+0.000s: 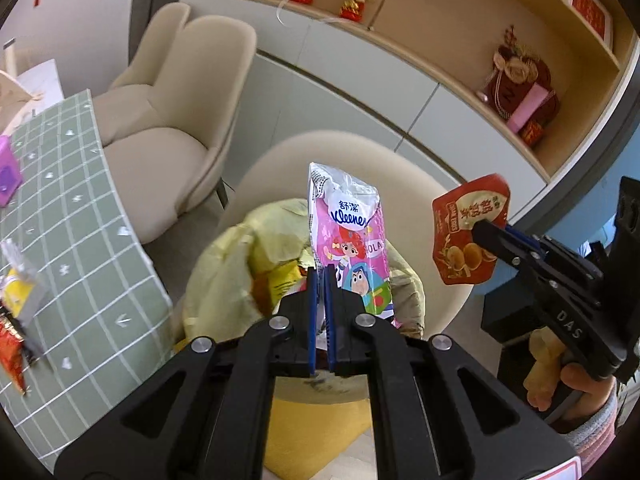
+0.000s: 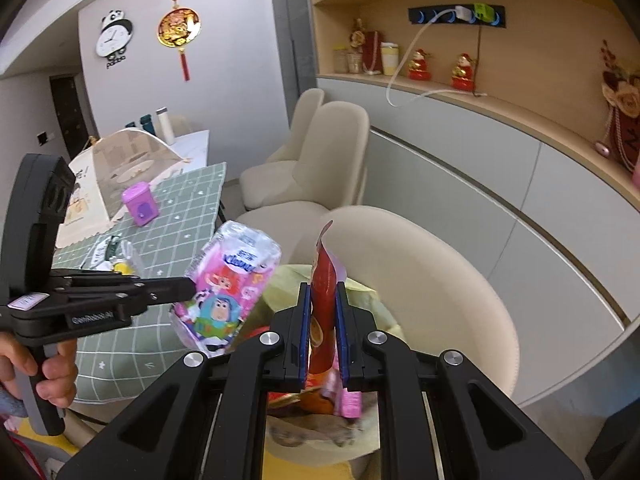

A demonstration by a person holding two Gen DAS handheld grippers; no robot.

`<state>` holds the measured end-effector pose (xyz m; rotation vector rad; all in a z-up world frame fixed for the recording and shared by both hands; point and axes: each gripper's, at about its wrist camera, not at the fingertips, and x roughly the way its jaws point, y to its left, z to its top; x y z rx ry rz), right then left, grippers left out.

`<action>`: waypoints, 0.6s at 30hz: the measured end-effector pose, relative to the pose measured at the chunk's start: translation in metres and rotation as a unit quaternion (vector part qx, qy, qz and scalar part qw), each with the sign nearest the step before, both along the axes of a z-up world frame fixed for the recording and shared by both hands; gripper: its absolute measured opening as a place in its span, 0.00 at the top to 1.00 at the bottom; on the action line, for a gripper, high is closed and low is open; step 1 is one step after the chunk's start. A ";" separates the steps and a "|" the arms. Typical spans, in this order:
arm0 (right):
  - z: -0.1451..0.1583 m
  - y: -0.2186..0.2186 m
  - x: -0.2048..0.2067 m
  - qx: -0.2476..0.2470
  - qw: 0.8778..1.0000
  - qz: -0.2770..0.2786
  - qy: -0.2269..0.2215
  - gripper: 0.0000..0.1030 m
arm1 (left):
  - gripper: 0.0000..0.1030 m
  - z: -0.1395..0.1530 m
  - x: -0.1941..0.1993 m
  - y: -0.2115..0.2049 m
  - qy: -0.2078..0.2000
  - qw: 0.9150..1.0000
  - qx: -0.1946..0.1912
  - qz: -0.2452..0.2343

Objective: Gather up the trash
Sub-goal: 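Carry the Kleenex pack and red wrapper to the trash bag and drop them in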

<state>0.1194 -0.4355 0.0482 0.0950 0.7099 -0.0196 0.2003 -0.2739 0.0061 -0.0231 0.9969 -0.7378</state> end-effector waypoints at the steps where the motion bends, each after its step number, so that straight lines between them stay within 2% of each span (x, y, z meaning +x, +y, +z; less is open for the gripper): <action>1: -0.002 -0.004 0.000 -0.001 1.000 -0.002 0.002 0.88 | 0.97 -0.004 0.001 -0.004 0.004 1.000 0.002 -0.003; 9: -0.019 -0.016 0.001 0.005 1.000 -0.004 0.021 0.88 | 0.96 -0.031 0.008 -0.026 0.025 0.999 0.032 -0.004; 11: -0.022 -0.017 0.002 0.009 1.000 -0.001 0.022 0.88 | 0.89 -0.034 0.009 -0.024 0.034 0.999 0.028 -0.003; 13: -0.025 -0.017 0.006 0.014 1.000 0.004 0.024 0.88 | 0.76 -0.033 0.010 -0.021 0.040 0.999 0.021 0.000; 18: -0.037 -0.012 0.022 0.029 0.999 0.026 0.034 0.88 | 0.74 -0.023 0.007 -0.002 0.033 0.999 0.011 0.011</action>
